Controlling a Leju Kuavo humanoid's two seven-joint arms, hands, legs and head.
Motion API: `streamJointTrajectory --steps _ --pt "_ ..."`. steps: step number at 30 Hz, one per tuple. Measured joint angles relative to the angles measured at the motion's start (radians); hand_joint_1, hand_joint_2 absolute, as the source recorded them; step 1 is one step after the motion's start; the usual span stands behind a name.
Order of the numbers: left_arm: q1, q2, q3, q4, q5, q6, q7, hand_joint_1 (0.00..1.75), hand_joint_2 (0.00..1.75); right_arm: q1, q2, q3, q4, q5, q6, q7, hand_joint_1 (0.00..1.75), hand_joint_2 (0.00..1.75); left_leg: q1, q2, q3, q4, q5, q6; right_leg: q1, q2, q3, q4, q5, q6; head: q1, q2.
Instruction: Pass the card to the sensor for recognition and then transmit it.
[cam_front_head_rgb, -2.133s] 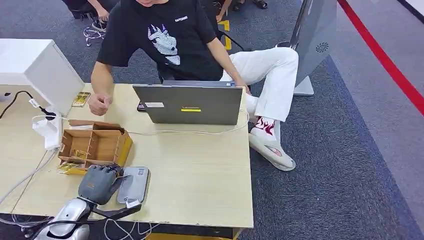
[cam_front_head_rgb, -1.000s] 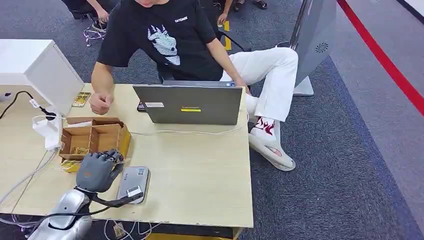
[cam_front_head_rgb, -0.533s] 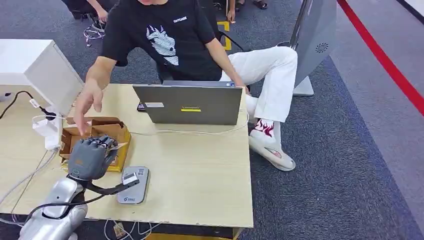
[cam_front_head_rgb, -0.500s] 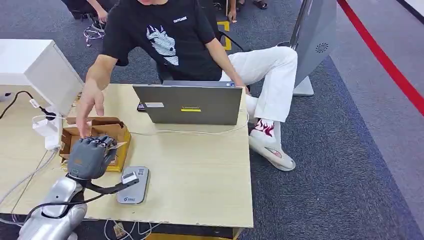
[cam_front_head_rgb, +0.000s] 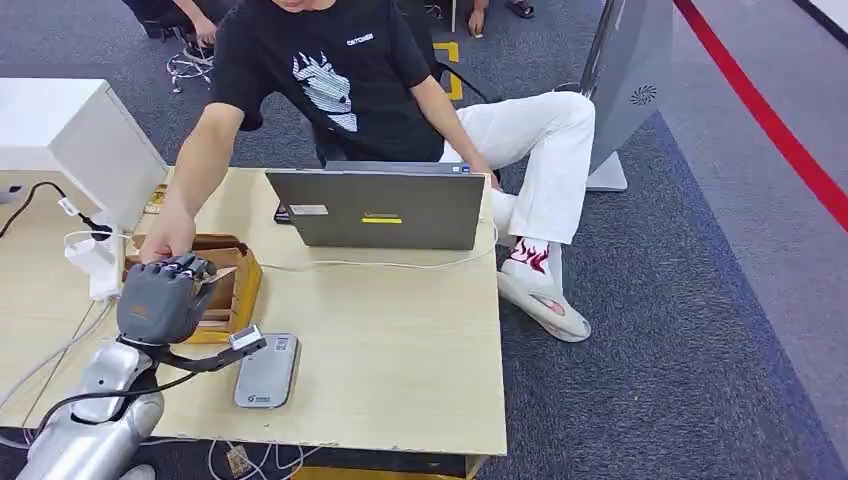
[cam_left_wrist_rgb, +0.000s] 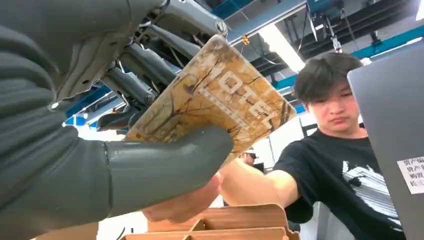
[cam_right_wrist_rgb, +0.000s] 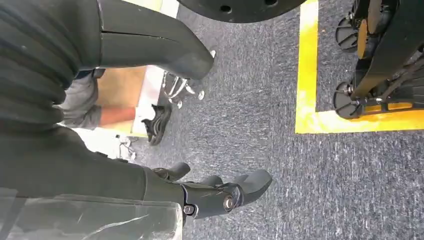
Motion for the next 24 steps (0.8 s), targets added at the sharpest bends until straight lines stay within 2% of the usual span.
streamJointTrajectory --steps 1,8,11,17,20,24 --pt "0.0 0.0 0.001 0.001 -0.002 0.001 -0.003 0.0 1.75 0.0 0.0 0.0 0.0 0.0 0.0 0.0 0.0 1.75 0.0 0.0 0.0 0.0 0.0 0.0 0.0 0.0 0.0 0.0 0.0 0.0 0.0 0.0" --pt "0.006 -0.005 0.005 0.005 -0.011 0.018 -0.015 0.0 1.75 0.0 0.004 -0.002 0.0 0.004 -0.001 0.0 0.0 1.75 0.0 0.0 0.0 0.0 0.0 0.0 0.0 0.0 0.0 0.0 0.0 0.0 0.0 0.0" --pt "0.027 -0.021 0.027 -0.004 -0.026 0.026 -0.055 0.0 1.75 0.0 0.006 -0.006 0.0 0.011 -0.002 -0.002 0.0 1.75 0.0 0.0 0.0 0.0 0.0 0.0 0.0 0.0 0.0 0.0 0.0 0.0 0.0 0.0" --pt "0.108 -0.085 0.13 -0.092 -0.053 0.027 -0.168 0.0 1.75 0.0 0.008 -0.018 0.0 0.013 -0.005 -0.003 0.0 1.75 0.0 0.0 0.0 0.0 0.0 0.0 0.0 0.0 0.0 0.0 0.0 0.0 0.0 0.0" --pt "0.149 -0.113 0.182 -0.139 -0.089 0.027 -0.201 0.0 1.75 0.0 0.009 -0.026 0.0 0.014 -0.006 -0.003 0.0 1.75 0.0 0.0 -0.001 0.0 0.0 0.0 0.0 0.0 0.0 0.0 0.0 0.0 0.0 0.0" --pt "0.231 -0.145 0.288 -0.224 -0.124 0.028 -0.263 0.0 1.75 0.003 0.012 -0.038 0.0 0.015 -0.013 -0.003 0.0 1.75 0.0 0.001 -0.001 0.0 -0.001 0.0 0.0 0.001 -0.001 0.0 0.0 0.0 0.0 0.0"
